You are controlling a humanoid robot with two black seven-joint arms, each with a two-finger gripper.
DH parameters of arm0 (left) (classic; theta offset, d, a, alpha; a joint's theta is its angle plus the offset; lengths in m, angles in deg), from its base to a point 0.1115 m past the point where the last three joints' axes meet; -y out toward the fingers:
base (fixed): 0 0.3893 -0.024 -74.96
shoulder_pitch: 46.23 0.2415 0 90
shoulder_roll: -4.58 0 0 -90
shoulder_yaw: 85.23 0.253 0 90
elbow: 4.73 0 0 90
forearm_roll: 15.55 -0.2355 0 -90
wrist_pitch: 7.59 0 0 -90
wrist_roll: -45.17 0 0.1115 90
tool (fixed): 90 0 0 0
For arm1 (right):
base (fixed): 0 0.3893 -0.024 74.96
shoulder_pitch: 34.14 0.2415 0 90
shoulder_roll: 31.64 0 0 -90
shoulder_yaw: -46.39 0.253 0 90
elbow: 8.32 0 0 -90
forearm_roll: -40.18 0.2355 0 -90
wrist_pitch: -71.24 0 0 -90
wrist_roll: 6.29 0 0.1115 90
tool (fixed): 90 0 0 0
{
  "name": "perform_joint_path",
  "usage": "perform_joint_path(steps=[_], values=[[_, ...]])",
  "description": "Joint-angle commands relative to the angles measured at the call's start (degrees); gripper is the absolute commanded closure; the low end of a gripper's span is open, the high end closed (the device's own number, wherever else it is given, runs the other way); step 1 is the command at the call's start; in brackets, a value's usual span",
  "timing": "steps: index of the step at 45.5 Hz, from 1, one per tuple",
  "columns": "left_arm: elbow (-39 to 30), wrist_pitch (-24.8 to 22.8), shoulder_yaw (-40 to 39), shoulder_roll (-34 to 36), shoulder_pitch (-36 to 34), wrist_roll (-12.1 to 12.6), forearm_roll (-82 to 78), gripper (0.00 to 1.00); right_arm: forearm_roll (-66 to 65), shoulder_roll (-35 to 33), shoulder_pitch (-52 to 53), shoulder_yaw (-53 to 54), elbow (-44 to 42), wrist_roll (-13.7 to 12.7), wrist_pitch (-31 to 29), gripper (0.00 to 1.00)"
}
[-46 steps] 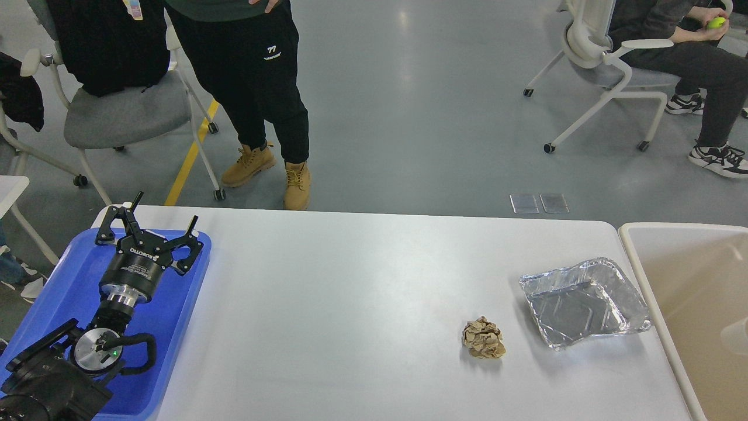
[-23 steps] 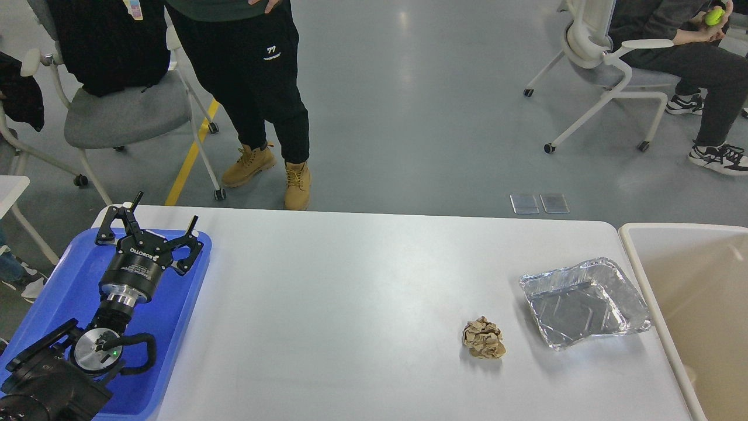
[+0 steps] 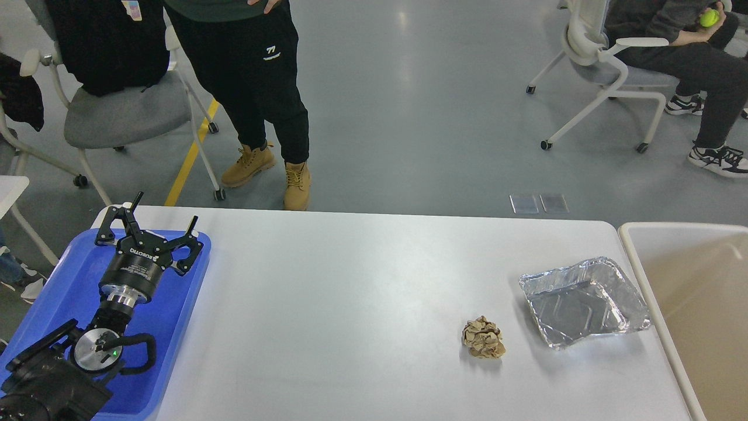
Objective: Tidy desktop
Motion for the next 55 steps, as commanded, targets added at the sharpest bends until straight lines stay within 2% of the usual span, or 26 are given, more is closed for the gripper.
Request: perform_joint_path(steps=[1, 9, 16, 30, 51, 55], values=[[0.0, 0.0, 0.0, 0.0, 0.0, 0.1, 0.0, 0.01, -9.9, -0.4, 11.1, -0.7, 2.9, -0.1, -0.7, 0.01], [0.0, 0.0, 0.0, 0.0, 0.0, 0.1, 0.0, 0.01, -12.3, -0.3, 22.4, -5.1, 11.2, -0.1, -0.7, 0.00], [0.0, 0.0, 0.0, 0.0, 0.0, 0.1, 0.0, 0.01, -12.2, 2.2, 28.6, -5.9, 14.3, -0.1, -0.9, 0.00], [0.0, 0.0, 0.0, 0.0, 0.0, 0.1, 0.0, 0.01, -12.2, 8.6, 33.1, -6.2, 18.0, -0.1, -2.0, 0.00], [0.0, 0.0, 0.0, 0.0, 0.0, 0.1, 0.0, 0.01, -12.4, 11.4, 35.2, -6.4, 28.6, -0.1, -2.2, 0.00], [0.0, 0.0, 0.0, 0.0, 0.0, 0.1, 0.0, 0.01, -12.4, 11.4, 36.6, -6.5, 31.0, -0.1, -4.7, 0.00]])
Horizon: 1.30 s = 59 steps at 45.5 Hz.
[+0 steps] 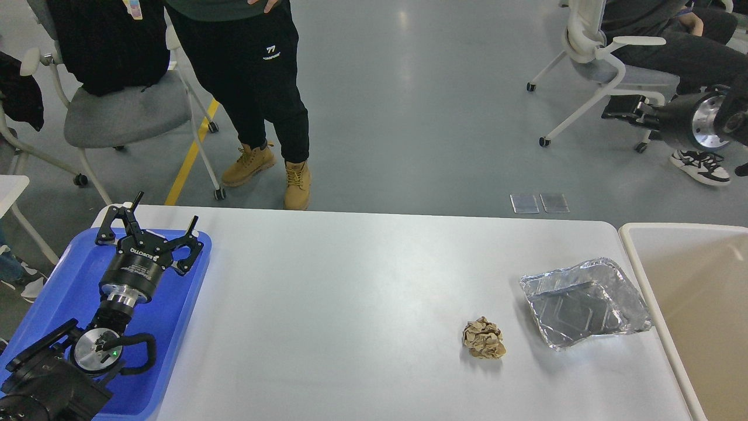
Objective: Tidy desktop
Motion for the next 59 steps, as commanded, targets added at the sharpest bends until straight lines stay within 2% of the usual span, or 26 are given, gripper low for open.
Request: perform_joint_path(steps=[1, 6, 16, 29, 44, 52, 59], values=[[0.0, 0.0, 0.0, 0.0, 0.0, 0.0, 0.0, 0.01, -0.1, 0.8, 2.6, -0.2, 6.5, 0.0, -3.3, 0.00], [0.0, 0.0, 0.0, 0.0, 0.0, 0.0, 0.0, 0.01, -0.1, -0.1, 6.6, -0.9, 13.6, 0.0, -6.5, 0.00], [0.0, 0.0, 0.0, 0.0, 0.0, 0.0, 0.0, 0.01, 0.1, 0.0, 17.5, -12.0, 27.2, 0.0, -10.6, 0.00], [0.0, 0.0, 0.0, 0.0, 0.0, 0.0, 0.0, 0.01, 0.0, 2.7, 25.0, -13.7, 41.0, -0.1, -15.3, 0.00], [0.0, 0.0, 0.0, 0.0, 0.0, 0.0, 0.0, 0.01, 4.2, 15.2, 31.5, -27.1, 45.0, -0.1, -14.8, 0.00], [0.0, 0.0, 0.0, 0.0, 0.0, 0.0, 0.0, 0.01, 11.2, 21.1, 32.6, -28.0, 47.7, -0.1, -15.1, 0.00], [0.0, 0.0, 0.0, 0.0, 0.0, 0.0, 0.0, 0.01, 14.6, 21.7, 32.7, -27.9, 47.5, -0.1, -15.7, 0.00]])
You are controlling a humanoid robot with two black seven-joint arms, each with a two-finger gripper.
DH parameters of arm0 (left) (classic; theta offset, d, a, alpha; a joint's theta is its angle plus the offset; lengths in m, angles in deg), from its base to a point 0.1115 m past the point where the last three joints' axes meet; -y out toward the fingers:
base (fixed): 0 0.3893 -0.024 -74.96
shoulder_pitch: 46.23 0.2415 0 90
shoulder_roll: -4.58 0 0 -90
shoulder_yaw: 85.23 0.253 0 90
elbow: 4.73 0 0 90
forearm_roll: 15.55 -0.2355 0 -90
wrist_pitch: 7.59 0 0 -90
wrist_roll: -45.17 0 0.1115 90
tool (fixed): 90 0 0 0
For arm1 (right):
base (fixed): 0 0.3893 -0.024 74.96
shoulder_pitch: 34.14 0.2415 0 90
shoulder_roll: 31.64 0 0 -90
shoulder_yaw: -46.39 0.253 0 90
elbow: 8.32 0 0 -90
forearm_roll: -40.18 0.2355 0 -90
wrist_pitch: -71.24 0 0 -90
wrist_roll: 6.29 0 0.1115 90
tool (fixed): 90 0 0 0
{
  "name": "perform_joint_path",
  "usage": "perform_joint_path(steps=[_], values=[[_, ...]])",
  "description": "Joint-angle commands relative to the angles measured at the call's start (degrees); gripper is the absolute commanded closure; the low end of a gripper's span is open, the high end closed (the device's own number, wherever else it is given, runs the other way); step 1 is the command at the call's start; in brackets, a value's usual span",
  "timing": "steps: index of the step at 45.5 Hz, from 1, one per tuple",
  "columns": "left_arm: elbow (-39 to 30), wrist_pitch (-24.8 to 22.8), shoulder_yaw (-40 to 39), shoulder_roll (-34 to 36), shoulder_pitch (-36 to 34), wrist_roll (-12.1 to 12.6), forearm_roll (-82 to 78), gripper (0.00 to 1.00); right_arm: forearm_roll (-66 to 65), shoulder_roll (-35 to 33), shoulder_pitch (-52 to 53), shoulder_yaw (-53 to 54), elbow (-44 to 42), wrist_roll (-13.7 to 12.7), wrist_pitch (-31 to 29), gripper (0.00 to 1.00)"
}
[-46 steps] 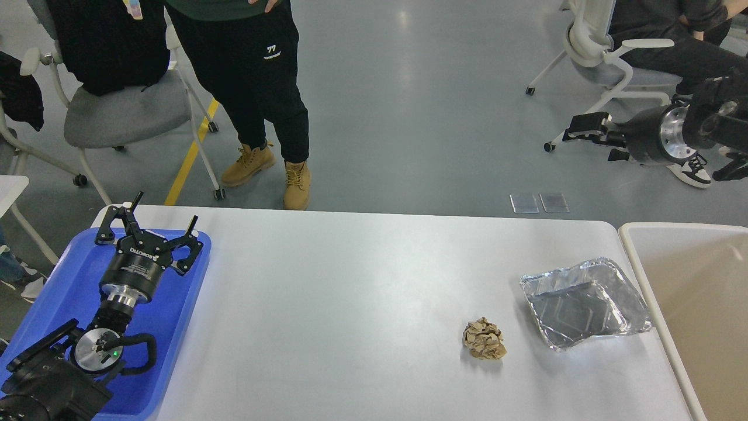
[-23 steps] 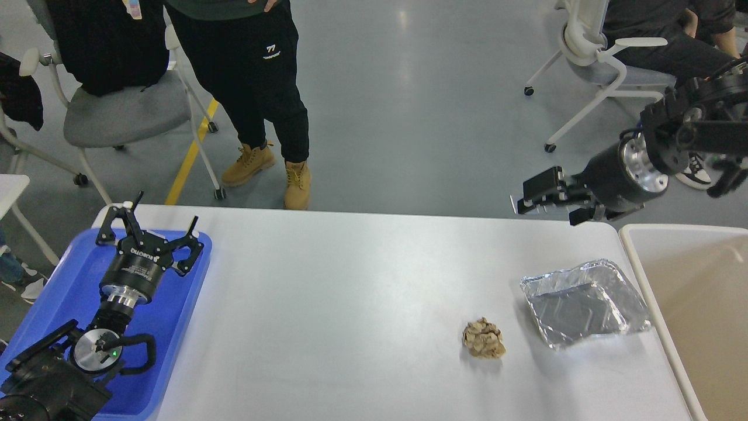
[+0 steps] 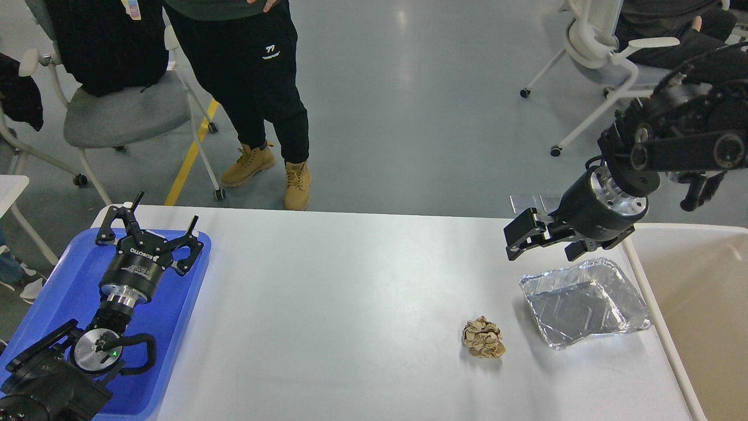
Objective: Tidy desktop
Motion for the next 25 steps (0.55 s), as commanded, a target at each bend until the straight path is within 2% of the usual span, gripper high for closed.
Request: perform_joint_path(steps=[1, 15, 25], values=[[0.0, 0.0, 0.0, 0.0, 0.0, 0.0, 0.0, 0.01, 6.2, 4.1, 1.3, -2.0, 1.6, 0.0, -0.6, 0.00], [-0.1, 0.0, 0.0, 0.0, 0.0, 0.0, 0.0, 0.01, 13.0, 3.7, 2.0, -5.5, 1.6, -0.4, -0.5, 0.00], [0.0, 0.0, 0.0, 0.0, 0.0, 0.0, 0.0, 0.01, 13.1, 3.7, 2.1, -7.5, 1.6, -0.4, -0.4, 0.00]])
